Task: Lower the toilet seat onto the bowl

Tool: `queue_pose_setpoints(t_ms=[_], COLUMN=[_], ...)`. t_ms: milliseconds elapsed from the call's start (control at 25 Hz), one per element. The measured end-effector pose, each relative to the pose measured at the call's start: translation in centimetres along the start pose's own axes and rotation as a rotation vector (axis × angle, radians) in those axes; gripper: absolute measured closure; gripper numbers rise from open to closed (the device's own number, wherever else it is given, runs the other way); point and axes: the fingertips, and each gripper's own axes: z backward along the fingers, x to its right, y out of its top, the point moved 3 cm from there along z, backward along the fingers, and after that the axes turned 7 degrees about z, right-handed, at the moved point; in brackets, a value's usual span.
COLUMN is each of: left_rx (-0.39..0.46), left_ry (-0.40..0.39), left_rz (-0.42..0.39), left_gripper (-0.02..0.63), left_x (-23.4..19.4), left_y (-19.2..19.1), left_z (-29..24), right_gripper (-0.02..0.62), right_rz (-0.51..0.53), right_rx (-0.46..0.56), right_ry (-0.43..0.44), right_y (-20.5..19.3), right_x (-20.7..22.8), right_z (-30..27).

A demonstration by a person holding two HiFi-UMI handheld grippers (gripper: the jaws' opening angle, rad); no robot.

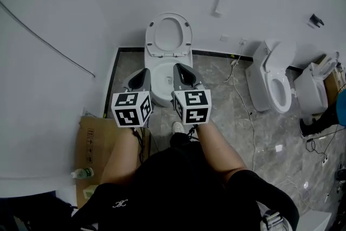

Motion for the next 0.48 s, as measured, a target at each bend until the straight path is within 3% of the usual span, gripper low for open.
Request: queue_pose_setpoints(t_ms=[480], left_rx=[-0.048], left_ry=[0.043], left_rz=[0.009], left_gripper=[0.598], left_x=[-2.2], left_y=[2.7], left_z=[-10.0], right_gripper=[0.586], right_rz=[-0.022], right_rx=[-0.039], right_ry=[0.011], right_y=[0.5], right_x=[7.1], right_z=[-9.8])
